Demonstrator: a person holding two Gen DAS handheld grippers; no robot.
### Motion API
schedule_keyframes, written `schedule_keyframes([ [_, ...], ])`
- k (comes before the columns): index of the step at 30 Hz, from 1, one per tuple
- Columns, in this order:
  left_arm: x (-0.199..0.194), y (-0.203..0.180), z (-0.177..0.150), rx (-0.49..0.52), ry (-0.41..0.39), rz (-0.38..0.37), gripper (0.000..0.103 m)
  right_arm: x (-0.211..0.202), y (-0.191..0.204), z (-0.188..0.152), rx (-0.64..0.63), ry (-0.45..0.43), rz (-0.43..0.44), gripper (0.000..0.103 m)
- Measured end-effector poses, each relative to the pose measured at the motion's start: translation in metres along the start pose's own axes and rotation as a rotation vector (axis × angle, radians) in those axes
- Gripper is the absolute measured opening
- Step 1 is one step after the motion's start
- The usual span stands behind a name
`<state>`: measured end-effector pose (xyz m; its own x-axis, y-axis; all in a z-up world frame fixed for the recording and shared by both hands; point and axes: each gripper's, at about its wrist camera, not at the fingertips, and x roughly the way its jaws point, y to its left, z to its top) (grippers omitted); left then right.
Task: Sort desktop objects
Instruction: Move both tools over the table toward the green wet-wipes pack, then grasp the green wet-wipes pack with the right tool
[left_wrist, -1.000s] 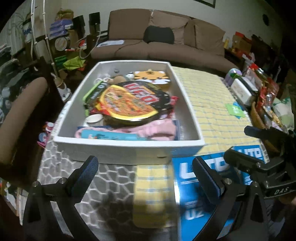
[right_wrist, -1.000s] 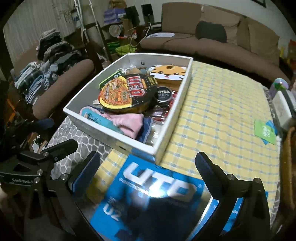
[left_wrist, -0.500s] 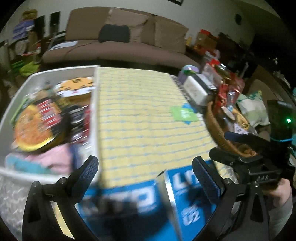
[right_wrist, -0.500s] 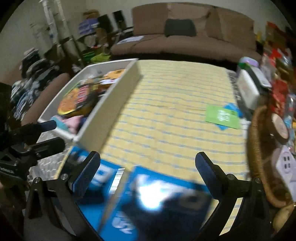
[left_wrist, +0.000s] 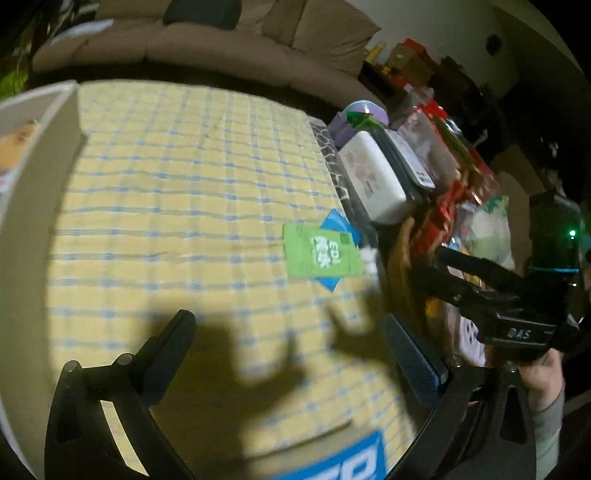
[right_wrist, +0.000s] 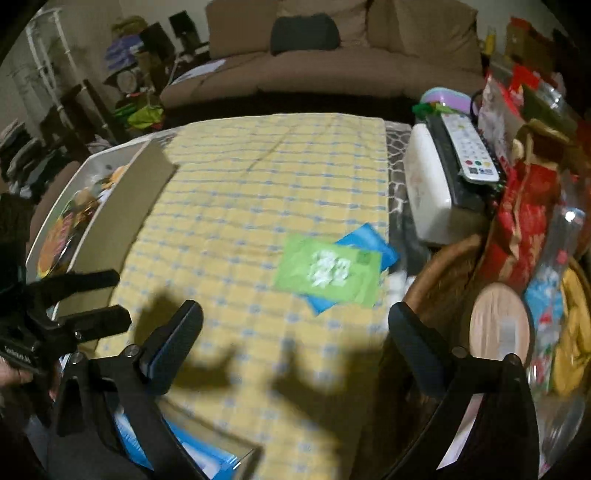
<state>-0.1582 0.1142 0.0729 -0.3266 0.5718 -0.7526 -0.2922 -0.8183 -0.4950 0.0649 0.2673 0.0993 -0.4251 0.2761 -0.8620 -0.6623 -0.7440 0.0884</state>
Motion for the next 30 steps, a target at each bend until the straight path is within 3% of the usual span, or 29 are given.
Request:
schedule_keyframes([
  [2,0.02,0.0,0.009,-0.021,0.009,-0.031,0.103,0.018,-0.012,0.012,0.019,0.024,0.006,0.093],
  [4,0.038,-0.002,0.015,-0.006,0.018,-0.044,0.099,0.036,-0.02,0.021,0.023,0.055,0.0,0.067],
  [6,0.052,-0.003,0.02,0.02,0.027,-0.048,0.096,0.057,-0.025,0.03,0.017,0.106,-0.003,0.057],
  [14,0.107,-0.019,0.035,0.103,0.092,-0.047,0.096,0.12,-0.043,0.035,0.094,0.258,-0.058,0.057],
  [19,0.137,-0.031,0.03,0.157,0.153,0.007,0.096,0.129,-0.042,0.038,0.05,0.281,-0.125,0.058],
  [23,0.147,-0.033,0.025,0.179,0.17,0.004,0.096,0.14,-0.035,0.044,-0.04,0.348,-0.187,0.057],
  [26,0.149,-0.034,0.025,0.192,0.165,0.004,0.096,0.156,-0.032,0.044,-0.073,0.437,-0.187,0.056],
  [30,0.154,-0.039,0.026,0.235,0.173,0.003,0.096,0.162,-0.026,0.044,-0.057,0.456,-0.105,0.056],
])
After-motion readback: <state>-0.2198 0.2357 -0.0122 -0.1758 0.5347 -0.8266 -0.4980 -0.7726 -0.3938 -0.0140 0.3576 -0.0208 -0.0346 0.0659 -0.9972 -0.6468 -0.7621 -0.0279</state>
